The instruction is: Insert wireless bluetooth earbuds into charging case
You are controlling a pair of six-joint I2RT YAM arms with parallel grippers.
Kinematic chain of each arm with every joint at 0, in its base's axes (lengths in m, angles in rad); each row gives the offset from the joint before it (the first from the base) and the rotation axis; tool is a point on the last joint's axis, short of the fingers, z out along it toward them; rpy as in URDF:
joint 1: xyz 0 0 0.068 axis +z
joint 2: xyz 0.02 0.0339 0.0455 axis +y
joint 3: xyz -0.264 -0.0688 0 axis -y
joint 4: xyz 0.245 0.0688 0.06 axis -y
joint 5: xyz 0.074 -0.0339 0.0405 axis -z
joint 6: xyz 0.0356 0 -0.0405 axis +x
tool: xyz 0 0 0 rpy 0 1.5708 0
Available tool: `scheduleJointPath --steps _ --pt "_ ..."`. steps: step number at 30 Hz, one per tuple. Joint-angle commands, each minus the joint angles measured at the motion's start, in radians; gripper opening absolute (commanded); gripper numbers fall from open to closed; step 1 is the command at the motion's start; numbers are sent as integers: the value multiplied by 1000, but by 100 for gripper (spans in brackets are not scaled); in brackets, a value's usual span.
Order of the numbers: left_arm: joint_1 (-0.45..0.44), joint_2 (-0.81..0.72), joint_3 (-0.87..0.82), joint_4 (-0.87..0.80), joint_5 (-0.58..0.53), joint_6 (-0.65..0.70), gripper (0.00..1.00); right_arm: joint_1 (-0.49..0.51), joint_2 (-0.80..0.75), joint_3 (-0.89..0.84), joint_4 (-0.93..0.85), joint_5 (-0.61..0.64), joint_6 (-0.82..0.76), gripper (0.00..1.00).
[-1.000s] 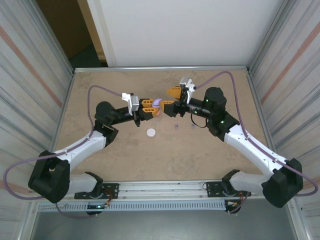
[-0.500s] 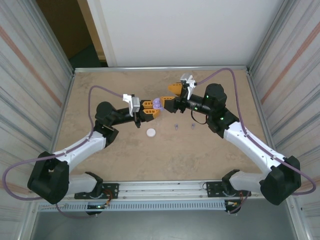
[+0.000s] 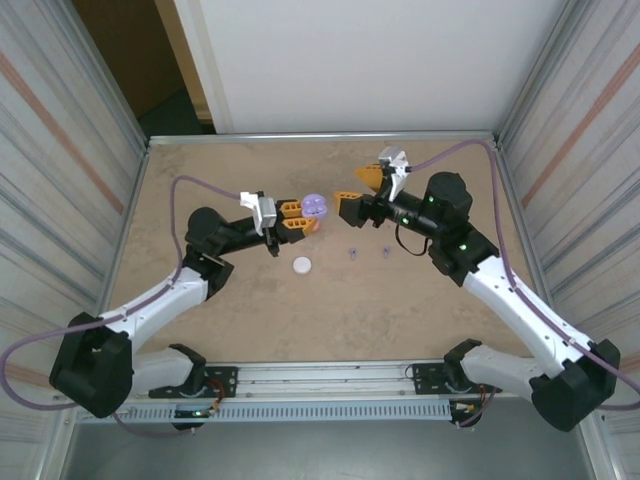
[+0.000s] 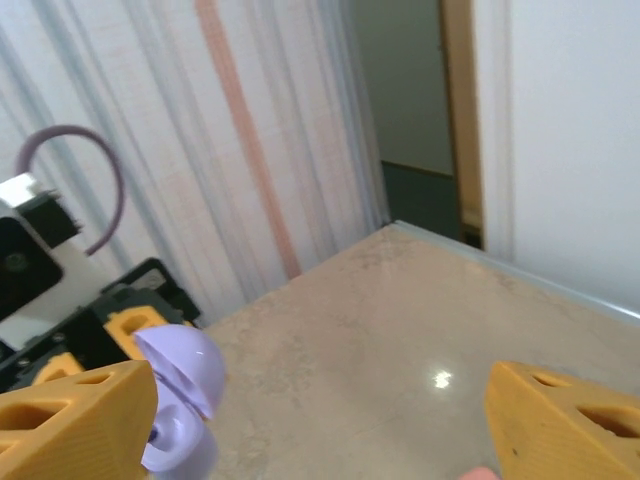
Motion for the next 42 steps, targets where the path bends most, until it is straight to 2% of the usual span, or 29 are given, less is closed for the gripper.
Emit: scheduleJointPath --steps 1,12,18,31,37,42 --pt "0 -46 -22 7 -35 41 0 -18 -41 1 -126 109 27 86" --pt "14 -104 -71 72 -63 16 0 -83 -38 -2 -412 185 126 84" --pt "16 -108 -78 103 -64 -2 0 -119 32 14 -544 185 168 76" --pt "16 -108 -76 108 -61 -2 0 -123 281 160 -813 204 257 62" --pt "16 -113 -77 101 -61 4 0 -104 427 247 -899 202 253 53" --pt "16 -119 -76 88 -63 11 0 -84 544 301 -932 214 275 49"
